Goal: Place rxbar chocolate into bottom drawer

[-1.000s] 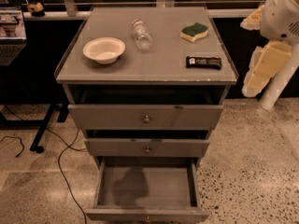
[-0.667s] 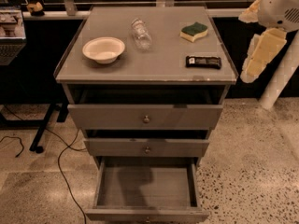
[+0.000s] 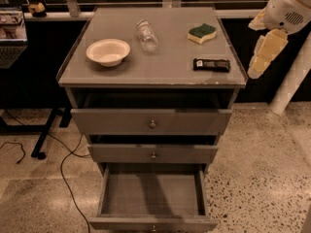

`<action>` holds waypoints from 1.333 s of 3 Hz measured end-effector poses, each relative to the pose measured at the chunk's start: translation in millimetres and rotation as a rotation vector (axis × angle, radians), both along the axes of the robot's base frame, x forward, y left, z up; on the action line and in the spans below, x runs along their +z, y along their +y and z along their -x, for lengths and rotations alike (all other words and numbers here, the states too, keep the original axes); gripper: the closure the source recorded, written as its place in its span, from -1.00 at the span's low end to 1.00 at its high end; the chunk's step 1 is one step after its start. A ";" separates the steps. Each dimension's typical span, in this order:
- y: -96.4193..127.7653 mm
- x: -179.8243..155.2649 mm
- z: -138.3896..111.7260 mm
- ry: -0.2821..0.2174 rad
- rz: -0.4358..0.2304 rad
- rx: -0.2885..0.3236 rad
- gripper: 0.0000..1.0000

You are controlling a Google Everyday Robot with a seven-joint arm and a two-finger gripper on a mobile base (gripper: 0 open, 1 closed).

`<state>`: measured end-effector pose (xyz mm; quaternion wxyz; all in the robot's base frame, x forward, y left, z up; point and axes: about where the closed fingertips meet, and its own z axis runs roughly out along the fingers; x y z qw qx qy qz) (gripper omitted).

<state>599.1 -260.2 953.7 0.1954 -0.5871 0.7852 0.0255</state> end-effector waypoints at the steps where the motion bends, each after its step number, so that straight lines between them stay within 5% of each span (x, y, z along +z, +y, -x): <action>1: 1.1 -1.5 -4.8 -0.014 -0.014 -0.012 -1.00; 3: -26.0 -15.9 -31.1 -0.029 -0.027 -0.093 -1.00; 4: -29.8 -31.8 -44.5 0.008 -0.037 -0.093 -1.00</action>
Offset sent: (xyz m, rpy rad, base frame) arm 0.0220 -0.0411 -0.0076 0.0234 -0.0329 -0.1505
